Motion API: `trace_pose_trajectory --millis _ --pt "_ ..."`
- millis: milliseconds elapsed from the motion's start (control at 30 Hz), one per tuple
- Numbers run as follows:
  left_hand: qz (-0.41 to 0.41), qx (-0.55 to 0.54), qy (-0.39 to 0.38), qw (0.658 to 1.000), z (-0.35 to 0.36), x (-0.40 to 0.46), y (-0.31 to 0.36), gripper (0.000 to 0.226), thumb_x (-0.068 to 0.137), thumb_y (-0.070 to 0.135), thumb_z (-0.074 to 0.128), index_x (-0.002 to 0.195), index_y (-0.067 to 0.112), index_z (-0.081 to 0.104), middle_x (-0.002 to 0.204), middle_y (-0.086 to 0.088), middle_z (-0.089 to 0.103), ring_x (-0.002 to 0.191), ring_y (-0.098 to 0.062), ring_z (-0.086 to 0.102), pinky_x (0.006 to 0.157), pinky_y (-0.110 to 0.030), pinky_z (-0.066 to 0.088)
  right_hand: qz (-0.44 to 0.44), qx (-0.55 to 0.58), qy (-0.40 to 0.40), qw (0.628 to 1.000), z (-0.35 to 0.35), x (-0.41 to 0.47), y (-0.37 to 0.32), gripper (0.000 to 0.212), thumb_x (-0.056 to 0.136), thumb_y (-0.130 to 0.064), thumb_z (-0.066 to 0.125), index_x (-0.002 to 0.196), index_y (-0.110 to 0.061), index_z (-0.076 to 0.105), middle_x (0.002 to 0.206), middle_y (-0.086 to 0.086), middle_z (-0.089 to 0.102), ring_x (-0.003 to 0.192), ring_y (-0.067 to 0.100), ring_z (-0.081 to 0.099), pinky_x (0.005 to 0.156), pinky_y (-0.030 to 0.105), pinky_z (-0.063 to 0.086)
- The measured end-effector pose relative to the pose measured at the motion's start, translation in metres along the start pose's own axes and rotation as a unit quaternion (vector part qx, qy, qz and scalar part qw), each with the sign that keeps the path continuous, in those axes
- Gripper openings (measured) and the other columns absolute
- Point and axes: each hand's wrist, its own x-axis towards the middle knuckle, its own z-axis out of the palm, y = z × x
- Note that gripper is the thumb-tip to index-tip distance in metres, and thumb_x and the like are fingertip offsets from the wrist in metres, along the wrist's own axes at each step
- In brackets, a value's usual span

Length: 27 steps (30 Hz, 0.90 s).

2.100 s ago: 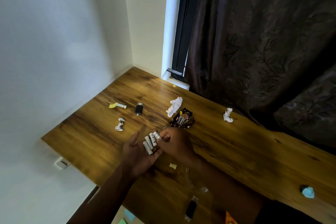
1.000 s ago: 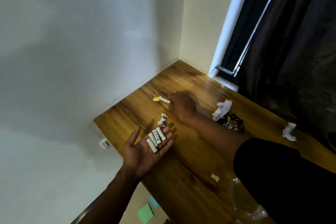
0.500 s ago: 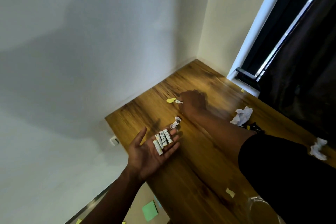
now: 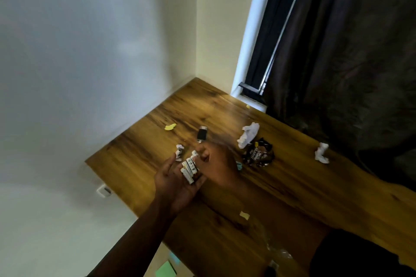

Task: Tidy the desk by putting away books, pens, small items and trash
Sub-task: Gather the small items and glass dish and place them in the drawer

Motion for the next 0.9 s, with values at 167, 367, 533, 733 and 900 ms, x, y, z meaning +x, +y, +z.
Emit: trace_pose_trajectory --millis 167,367,533,733,900 --pt "-0.045 0.021 0.025 0.998 0.032 -0.003 -0.030 0.067 0.102 0.048 0.042 0.140 -0.005 0.055 0.128 -0.024 0.065 0.111 -0.034 0.068 0.102 -0.042 0.048 0.006 0.004 0.014 1.000 -0.029 -0.040 0.023 0.014 0.087 -0.028 0.073 0.099 -0.021 0.075 0.088 -0.009 0.073 0.079 0.007 0.066 0.072 0.026 0.056" --pt "-0.099 0.044 0.045 0.993 0.063 0.000 -0.075 0.051 0.099 0.035 0.047 0.111 -0.006 0.074 0.104 -0.017 0.070 0.096 -0.027 0.063 0.091 -0.039 0.051 0.069 0.015 0.025 0.997 -0.071 -0.079 0.053 0.020 0.085 -0.030 0.064 0.100 -0.021 0.076 0.094 -0.006 0.076 0.085 0.010 0.070 0.077 0.032 0.058" --pt "-0.161 0.110 0.100 0.976 0.076 0.010 -0.121 0.028 0.099 0.018 0.048 0.107 0.000 0.068 0.094 -0.012 0.068 0.084 -0.023 0.065 0.074 -0.037 0.061 0.139 -0.007 0.009 0.990 -0.101 -0.114 0.081 0.020 0.085 -0.032 0.068 0.103 -0.024 0.072 0.096 -0.006 0.074 0.088 0.012 0.069 0.078 0.037 0.059" --pt "-0.183 0.185 0.115 0.959 0.099 -0.004 -0.165 0.023 0.094 0.008 0.045 0.097 -0.005 0.063 0.080 -0.019 0.072 0.068 -0.030 0.074 0.073 -0.043 0.060 0.169 0.008 -0.036 0.985 -0.125 -0.151 0.105 0.017 0.090 -0.033 0.070 0.103 -0.021 0.072 0.095 -0.006 0.071 0.085 0.011 0.068 0.071 0.039 0.062" --pt "-0.189 0.234 0.151 0.942 0.103 -0.010 -0.186 0.024 0.094 0.006 0.043 0.105 -0.009 0.059 0.096 -0.024 0.069 0.092 -0.037 0.067 0.085 -0.051 0.058 0.149 -0.012 -0.058 0.987 -0.132 -0.173 0.108 0.020 0.093 -0.022 0.066 0.097 -0.003 0.072 0.096 0.011 0.073 0.087 0.024 0.069 0.076 0.043 0.058"
